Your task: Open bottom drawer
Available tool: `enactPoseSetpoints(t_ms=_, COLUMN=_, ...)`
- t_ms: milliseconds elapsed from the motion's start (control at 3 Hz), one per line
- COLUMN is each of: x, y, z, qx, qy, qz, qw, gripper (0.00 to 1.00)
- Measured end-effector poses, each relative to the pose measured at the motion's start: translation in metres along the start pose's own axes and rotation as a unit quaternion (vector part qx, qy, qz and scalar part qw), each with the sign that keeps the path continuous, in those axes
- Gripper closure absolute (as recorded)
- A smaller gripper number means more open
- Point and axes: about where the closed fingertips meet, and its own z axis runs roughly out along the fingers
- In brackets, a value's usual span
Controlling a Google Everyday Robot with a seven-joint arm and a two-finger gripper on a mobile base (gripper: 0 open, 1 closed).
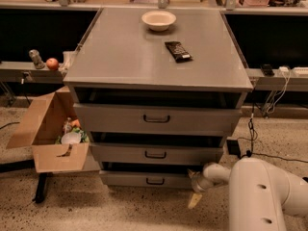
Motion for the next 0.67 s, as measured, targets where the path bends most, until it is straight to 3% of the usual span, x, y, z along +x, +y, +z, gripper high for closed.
enactPoseSetpoints(t_ms=667, x=-0.0023, y=-0.0003, z=0.0078, qx=-0.005, qy=0.003, qz=-0.009, qw=0.9999, gripper=0.45)
